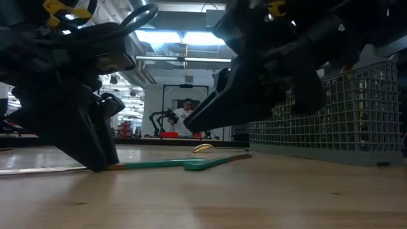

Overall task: Sort silverware
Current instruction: Put the top left fork into the bottom section of the basket

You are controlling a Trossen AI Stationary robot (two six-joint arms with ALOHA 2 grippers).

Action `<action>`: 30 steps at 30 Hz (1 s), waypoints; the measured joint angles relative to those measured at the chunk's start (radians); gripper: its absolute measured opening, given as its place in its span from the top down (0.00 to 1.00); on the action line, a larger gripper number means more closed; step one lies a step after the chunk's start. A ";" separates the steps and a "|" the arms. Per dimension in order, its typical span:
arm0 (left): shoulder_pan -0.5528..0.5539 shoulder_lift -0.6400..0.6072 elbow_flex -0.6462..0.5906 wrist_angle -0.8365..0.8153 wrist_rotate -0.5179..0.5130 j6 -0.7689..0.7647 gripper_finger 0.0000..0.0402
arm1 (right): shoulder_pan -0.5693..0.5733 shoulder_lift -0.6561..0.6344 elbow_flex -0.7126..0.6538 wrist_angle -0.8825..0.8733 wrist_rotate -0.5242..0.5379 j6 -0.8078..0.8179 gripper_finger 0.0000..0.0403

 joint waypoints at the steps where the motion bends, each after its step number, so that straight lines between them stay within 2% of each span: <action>1: 0.000 0.000 0.000 0.012 0.000 0.018 0.73 | -0.003 0.001 0.000 0.000 -0.001 -0.001 0.69; 9: 0.000 0.002 -0.001 0.042 0.024 0.107 0.73 | -0.003 0.001 0.000 -0.010 -0.052 -0.002 0.69; 17: 0.000 0.002 -0.001 0.069 0.036 0.179 0.73 | -0.003 0.001 0.000 -0.082 -0.053 0.024 0.69; 25: 0.000 0.002 -0.001 0.088 0.045 0.184 0.73 | -0.003 0.001 0.001 -0.076 -0.043 0.111 0.69; 30: 0.000 0.002 -0.001 0.088 0.044 0.182 0.73 | -0.001 0.001 0.081 -0.151 -0.032 0.140 0.69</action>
